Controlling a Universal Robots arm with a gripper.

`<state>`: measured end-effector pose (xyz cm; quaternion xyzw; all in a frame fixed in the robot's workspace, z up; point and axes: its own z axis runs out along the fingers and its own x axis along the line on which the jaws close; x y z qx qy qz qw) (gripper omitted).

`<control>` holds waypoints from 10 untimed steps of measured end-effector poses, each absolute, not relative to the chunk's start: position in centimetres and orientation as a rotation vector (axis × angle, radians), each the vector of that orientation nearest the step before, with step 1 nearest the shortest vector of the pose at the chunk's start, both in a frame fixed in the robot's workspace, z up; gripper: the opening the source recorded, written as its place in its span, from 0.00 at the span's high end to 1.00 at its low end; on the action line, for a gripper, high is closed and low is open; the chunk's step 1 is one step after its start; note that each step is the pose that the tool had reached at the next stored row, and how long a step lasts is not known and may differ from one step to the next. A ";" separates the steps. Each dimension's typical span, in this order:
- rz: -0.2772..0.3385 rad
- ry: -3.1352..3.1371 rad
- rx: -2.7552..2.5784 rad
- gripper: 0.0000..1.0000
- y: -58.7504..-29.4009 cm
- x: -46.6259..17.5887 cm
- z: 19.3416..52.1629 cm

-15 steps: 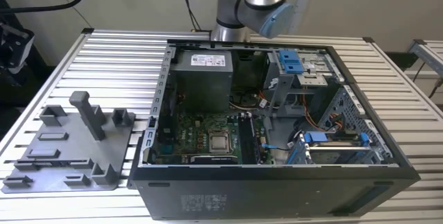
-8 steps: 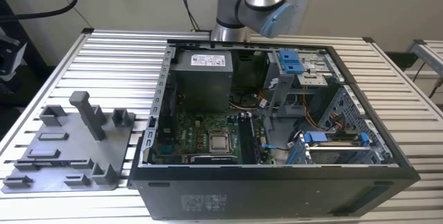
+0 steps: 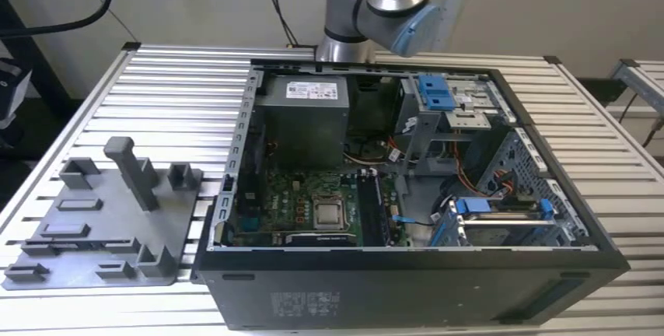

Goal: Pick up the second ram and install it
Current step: 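Reach for the second ram, then pick up the second ram and move it above second insertion slot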

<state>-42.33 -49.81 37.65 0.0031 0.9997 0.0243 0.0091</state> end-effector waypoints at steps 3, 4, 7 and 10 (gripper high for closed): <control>0.074 3.145 0.010 0.89 -49.8 -42.2 37.6; 0.074 3.145 0.010 0.89 -49.8 -42.2 37.6; 0.074 3.145 0.010 0.89 -49.8 -42.2 37.6; 0.075 3.145 0.010 0.89 -49.8 -42.2 37.6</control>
